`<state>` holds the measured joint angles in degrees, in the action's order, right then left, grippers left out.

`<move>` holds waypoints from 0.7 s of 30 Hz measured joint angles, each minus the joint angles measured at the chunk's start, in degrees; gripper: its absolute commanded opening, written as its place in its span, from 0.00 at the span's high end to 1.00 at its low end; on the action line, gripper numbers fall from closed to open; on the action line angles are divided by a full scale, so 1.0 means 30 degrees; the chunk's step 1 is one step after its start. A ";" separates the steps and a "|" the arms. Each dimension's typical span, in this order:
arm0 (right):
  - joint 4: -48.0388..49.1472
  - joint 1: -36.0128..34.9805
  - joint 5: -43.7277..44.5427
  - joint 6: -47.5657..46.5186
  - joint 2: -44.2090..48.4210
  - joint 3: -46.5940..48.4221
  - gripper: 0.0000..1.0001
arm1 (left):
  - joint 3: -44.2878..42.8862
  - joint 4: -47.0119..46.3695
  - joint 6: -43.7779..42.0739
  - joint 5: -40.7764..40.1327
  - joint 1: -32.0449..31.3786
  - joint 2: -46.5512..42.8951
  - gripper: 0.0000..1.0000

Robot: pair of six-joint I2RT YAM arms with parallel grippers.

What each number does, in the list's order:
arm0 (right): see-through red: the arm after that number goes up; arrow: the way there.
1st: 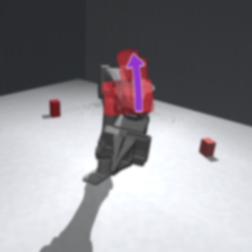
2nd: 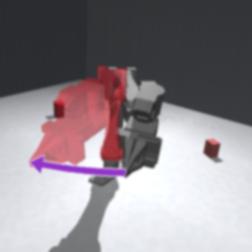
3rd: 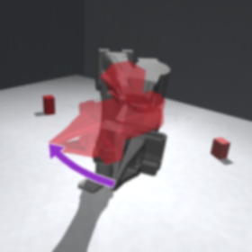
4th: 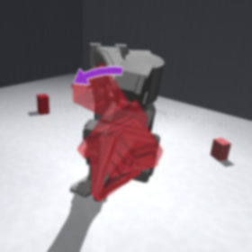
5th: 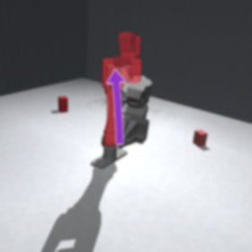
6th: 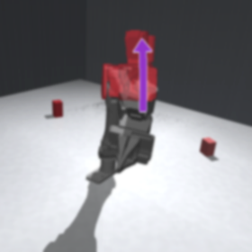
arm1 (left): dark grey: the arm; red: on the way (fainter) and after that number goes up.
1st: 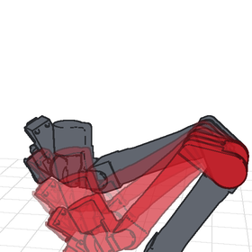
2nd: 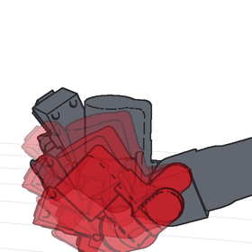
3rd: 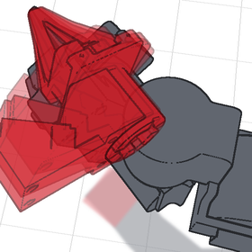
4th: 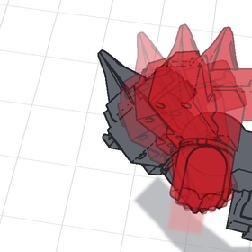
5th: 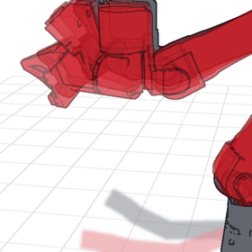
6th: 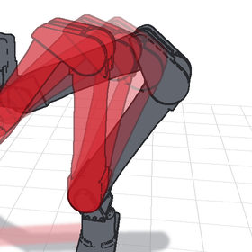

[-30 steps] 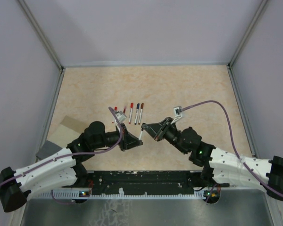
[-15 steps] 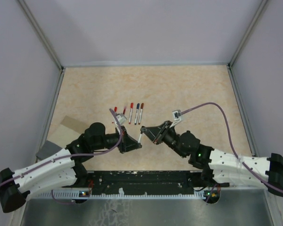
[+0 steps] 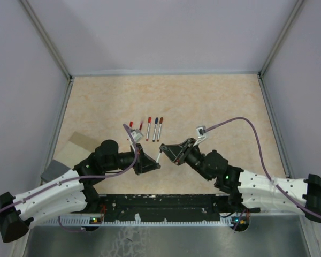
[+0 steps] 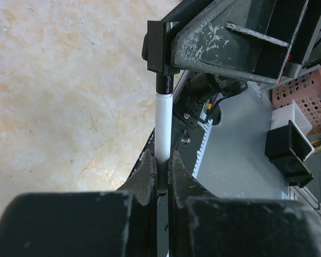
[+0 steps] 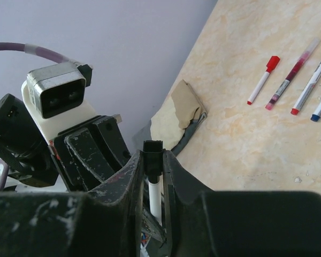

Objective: Insert the pens into the pen caps
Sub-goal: Insert the pen cap onto the pen.

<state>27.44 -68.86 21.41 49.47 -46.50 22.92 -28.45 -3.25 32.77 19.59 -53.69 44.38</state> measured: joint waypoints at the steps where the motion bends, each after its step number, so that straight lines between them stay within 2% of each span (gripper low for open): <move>1: 0.0015 0.0000 0.0000 0.0000 0.0007 0.0000 0.81 | 0.0000 -0.0029 0.0000 0.0000 -0.0007 0.0000 1.00; 15: -0.0867 -0.0758 -0.1596 0.0073 0.0153 -0.0182 0.71 | 0.0000 -0.1428 0.0015 -0.1392 0.0160 0.0015 1.00; 21: -0.3359 -0.0765 -0.0685 0.0015 0.1974 -0.0160 0.61 | 0.0000 -0.1632 0.0015 -0.1668 0.0160 -0.0051 1.00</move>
<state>17.37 -71.16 19.35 49.52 -40.58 22.44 -28.45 -8.14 32.82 14.59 -53.21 44.23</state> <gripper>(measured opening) 0.330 0.046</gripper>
